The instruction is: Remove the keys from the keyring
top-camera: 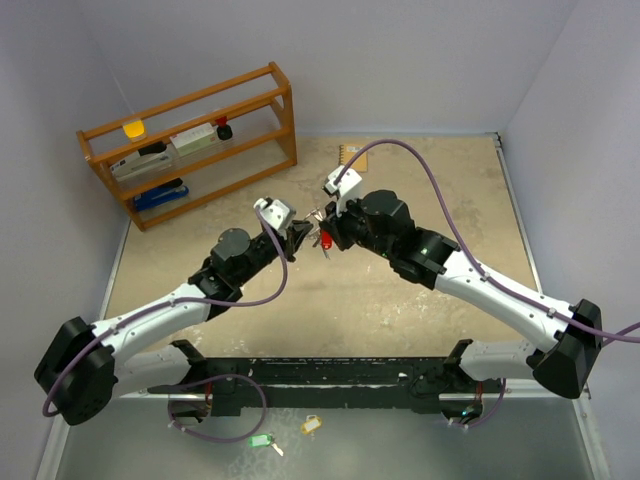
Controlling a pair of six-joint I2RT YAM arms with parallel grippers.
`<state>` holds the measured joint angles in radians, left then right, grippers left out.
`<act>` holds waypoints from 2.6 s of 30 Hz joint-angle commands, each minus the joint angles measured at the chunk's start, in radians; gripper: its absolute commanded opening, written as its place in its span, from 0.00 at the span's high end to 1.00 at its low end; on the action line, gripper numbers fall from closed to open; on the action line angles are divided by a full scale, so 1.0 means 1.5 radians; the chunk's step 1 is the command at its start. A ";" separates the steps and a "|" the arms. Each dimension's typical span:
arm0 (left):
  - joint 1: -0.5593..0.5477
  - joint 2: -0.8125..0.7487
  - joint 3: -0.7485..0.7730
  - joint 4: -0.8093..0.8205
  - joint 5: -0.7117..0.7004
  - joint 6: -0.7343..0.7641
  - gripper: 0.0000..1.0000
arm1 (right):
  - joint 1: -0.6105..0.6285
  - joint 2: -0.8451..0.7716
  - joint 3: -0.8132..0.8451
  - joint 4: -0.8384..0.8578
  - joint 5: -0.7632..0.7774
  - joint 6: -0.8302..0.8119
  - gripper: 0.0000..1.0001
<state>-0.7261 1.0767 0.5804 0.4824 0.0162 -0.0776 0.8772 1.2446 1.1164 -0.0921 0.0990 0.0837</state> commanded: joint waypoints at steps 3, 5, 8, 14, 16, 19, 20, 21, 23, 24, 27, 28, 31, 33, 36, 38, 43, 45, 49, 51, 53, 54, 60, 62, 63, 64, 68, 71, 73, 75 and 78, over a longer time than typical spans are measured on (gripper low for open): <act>0.005 -0.101 0.101 -0.163 -0.104 0.124 1.00 | -0.002 -0.011 0.001 0.049 0.065 -0.030 0.62; 0.005 -0.120 0.110 -0.173 -0.113 0.145 1.00 | -0.002 -0.010 -0.004 0.062 0.067 -0.034 0.55; 0.005 -0.122 0.141 -0.205 -0.096 0.178 1.00 | -0.002 -0.005 -0.006 0.079 0.067 -0.045 0.49; 0.003 -0.064 0.250 -0.337 -0.040 0.226 1.00 | -0.002 -0.031 -0.076 0.210 0.017 -0.080 0.46; -0.001 -0.059 0.262 -0.350 -0.045 0.230 1.00 | -0.002 -0.047 -0.108 0.261 0.009 -0.088 0.46; -0.005 -0.069 0.265 -0.351 -0.042 0.228 1.00 | -0.002 -0.067 -0.167 0.327 -0.013 -0.092 0.47; -0.006 -0.074 0.268 -0.353 -0.036 0.228 1.00 | -0.002 -0.072 -0.181 0.344 -0.016 -0.089 0.47; -0.006 -0.077 0.273 -0.358 -0.031 0.228 1.00 | -0.001 -0.077 -0.196 0.361 -0.016 -0.087 0.47; -0.008 -0.081 0.286 -0.371 -0.017 0.230 1.00 | -0.002 -0.087 -0.221 0.388 -0.004 -0.085 0.48; -0.008 -0.083 0.295 -0.379 -0.008 0.231 1.00 | -0.001 -0.091 -0.234 0.400 0.003 -0.083 0.49; -0.009 -0.085 0.316 -0.387 0.031 0.222 1.00 | -0.002 -0.100 -0.263 0.434 0.007 -0.087 0.53; -0.009 -0.087 0.323 -0.388 0.048 0.216 1.00 | -0.003 -0.101 -0.270 0.442 0.003 -0.083 0.54; -0.009 -0.097 0.331 -0.366 0.112 0.190 1.00 | -0.003 -0.109 -0.286 0.471 -0.008 -0.075 0.54; -0.009 -0.103 0.330 -0.339 0.140 0.168 1.00 | -0.003 -0.114 -0.293 0.482 -0.027 -0.074 0.51; -0.011 -0.101 0.336 -0.320 0.161 0.146 1.00 | -0.003 -0.118 -0.296 0.485 -0.041 -0.075 0.50; -0.010 -0.098 0.341 -0.320 0.166 0.141 1.00 | -0.003 -0.124 -0.297 0.487 -0.041 -0.077 0.50; -0.011 -0.093 0.346 -0.315 0.179 0.131 1.00 | -0.003 -0.135 -0.295 0.495 -0.038 -0.086 0.51; -0.011 -0.093 0.345 -0.313 0.185 0.127 1.00 | -0.003 -0.136 -0.292 0.501 -0.037 -0.087 0.51; -0.012 -0.103 0.336 -0.299 0.193 0.119 1.00 | -0.003 -0.131 -0.287 0.505 -0.041 -0.083 0.51; -0.012 -0.110 0.331 -0.293 0.191 0.117 1.00 | -0.003 -0.130 -0.284 0.505 -0.050 -0.078 0.51; -0.012 -0.113 0.329 -0.289 0.184 0.116 1.00 | -0.003 -0.129 -0.282 0.501 -0.057 -0.069 0.52; -0.013 -0.113 0.329 -0.289 0.181 0.117 1.00 | -0.003 -0.131 -0.282 0.498 -0.060 -0.065 0.52; -0.013 -0.111 0.322 -0.278 0.175 0.111 1.00 | -0.002 -0.144 -0.289 0.490 -0.068 -0.050 0.54; -0.013 -0.110 0.320 -0.274 0.176 0.109 1.00 | -0.003 -0.145 -0.283 0.482 -0.068 -0.046 0.59; -0.013 -0.110 0.319 -0.271 0.175 0.107 1.00 | -0.002 -0.146 -0.279 0.479 -0.069 -0.045 0.61; -0.013 -0.111 0.317 -0.268 0.176 0.106 1.00 | -0.002 -0.146 -0.278 0.477 -0.069 -0.045 0.62; -0.012 -0.113 0.310 -0.257 0.179 0.100 1.00 | -0.002 -0.140 -0.273 0.479 -0.069 -0.045 0.63; -0.013 -0.114 0.309 -0.256 0.178 0.100 1.00 | -0.002 -0.134 -0.270 0.482 -0.075 -0.042 0.63; -0.013 -0.115 0.308 -0.257 0.175 0.100 1.00 | -0.002 -0.133 -0.266 0.482 -0.079 -0.041 0.63; -0.013 -0.116 0.307 -0.258 0.174 0.101 1.00 | -0.002 -0.132 -0.263 0.481 -0.080 -0.040 0.63; -0.013 -0.117 0.304 -0.259 0.174 0.101 1.00 | -0.001 -0.133 -0.260 0.480 -0.081 -0.040 0.63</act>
<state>-0.7410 0.9279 1.0336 0.0204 0.2806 0.0883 0.8761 1.0534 0.6708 0.5869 -0.0002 0.0162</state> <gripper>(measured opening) 0.026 0.373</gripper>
